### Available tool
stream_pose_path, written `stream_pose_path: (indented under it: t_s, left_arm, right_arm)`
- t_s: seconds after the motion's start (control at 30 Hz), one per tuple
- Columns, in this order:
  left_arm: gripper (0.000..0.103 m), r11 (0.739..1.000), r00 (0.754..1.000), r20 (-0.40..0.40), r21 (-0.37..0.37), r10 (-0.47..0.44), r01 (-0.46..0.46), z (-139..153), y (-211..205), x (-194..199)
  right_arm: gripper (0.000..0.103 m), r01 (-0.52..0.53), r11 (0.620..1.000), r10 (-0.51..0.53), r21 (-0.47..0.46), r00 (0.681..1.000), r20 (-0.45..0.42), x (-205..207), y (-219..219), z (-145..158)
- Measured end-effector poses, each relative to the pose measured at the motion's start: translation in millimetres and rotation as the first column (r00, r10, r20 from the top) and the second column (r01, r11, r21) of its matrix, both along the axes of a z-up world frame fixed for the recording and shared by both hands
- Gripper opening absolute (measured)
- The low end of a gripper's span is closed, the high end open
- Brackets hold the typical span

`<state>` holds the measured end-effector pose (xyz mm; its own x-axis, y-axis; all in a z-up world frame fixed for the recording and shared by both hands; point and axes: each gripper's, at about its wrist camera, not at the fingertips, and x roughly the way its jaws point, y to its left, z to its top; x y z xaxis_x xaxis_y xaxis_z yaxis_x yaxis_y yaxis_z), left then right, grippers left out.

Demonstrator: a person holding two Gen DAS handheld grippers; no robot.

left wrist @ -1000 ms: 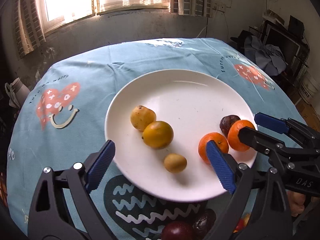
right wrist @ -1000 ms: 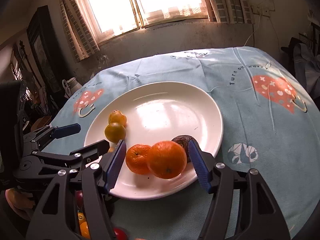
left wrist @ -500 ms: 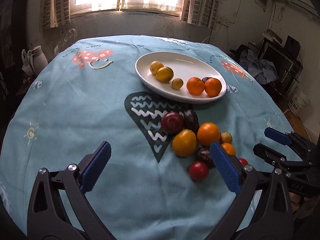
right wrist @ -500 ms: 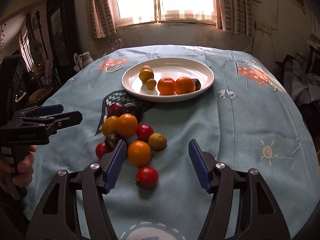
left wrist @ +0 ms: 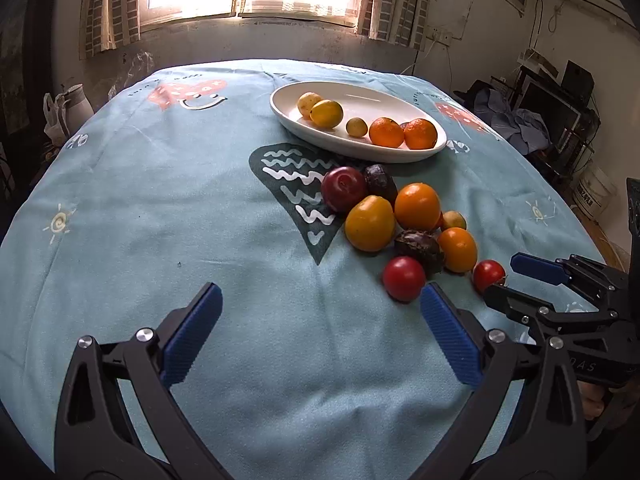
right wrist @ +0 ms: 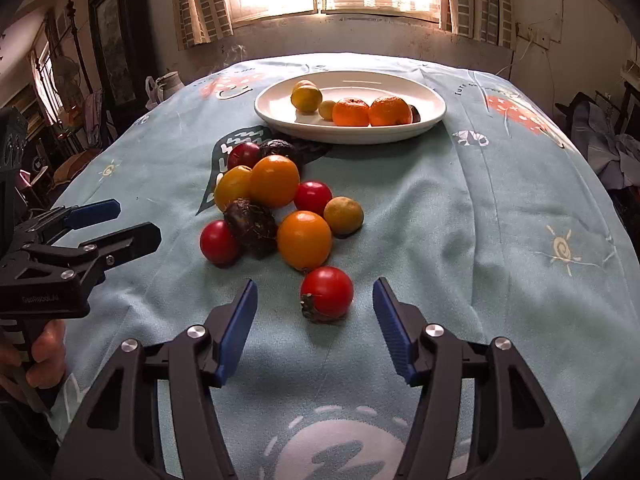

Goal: Organize fruits
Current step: 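Grasp a red tomato with the right tool while the left tool grasps another red tomato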

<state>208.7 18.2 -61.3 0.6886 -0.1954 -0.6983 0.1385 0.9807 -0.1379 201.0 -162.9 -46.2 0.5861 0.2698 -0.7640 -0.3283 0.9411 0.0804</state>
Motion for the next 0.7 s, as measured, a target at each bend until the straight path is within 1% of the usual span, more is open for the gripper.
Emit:
stream_pose_path:
  t_s: [0.07, 0.23, 0.3, 0.47, 0.53, 0.63, 0.7]
  left_arm:
    - [0.101, 1.000, 1.000, 0.003, -0.004, -0.004, 0.004, 0.5, 0.3, -0.2]
    - [0.101, 1.000, 1.000, 0.007, -0.003, -0.004, 0.004, 1.6, 0.3, -1.1]
    - [0.101, 1.000, 1.000, 0.006, -0.003, -0.002, 0.002, 1.7, 0.3, -1.0]
    - [0.101, 1.000, 1.000, 0.005, -0.001, -0.001, 0.001, 1.5, 0.9, -0.9]
    - [0.101, 1.000, 1.000, 0.006, 0.000, 0.000, 0.000, 1.8, 1.0, -0.9]
    - [0.101, 1.000, 1.000, 0.006, -0.001, -0.001, 0.001, 1.8, 1.1, -0.8]
    - [0.101, 1.000, 1.000, 0.005, -0.001, 0.000, 0.000, 1.8, 1.0, -0.6]
  right_arm:
    - [0.054, 0.003, 1.000, -0.003, -0.001, 1.000, -0.010, 2.9, 0.1, -1.3]
    - [0.052, 0.021, 1.000, -0.021, -0.018, 1.000, -0.018, 8.8, 1.6, -2.6]
    - [0.049, 0.020, 1.000, -0.021, -0.023, 0.999, -0.029, 9.3, 2.3, -4.4]
    - [0.048, 0.018, 0.999, -0.019, -0.029, 0.999, -0.043, 11.9, 2.9, -6.6]
    - [0.044, 0.015, 0.999, -0.017, -0.033, 0.999, -0.049, 12.6, 3.8, -7.6]
    - [0.040, 0.013, 0.999, -0.015, -0.041, 0.998, -0.065, 14.1, 5.6, -9.9]
    - [0.035, 0.013, 0.999, -0.016, -0.045, 0.997, -0.078, 15.3, 6.3, -12.1]
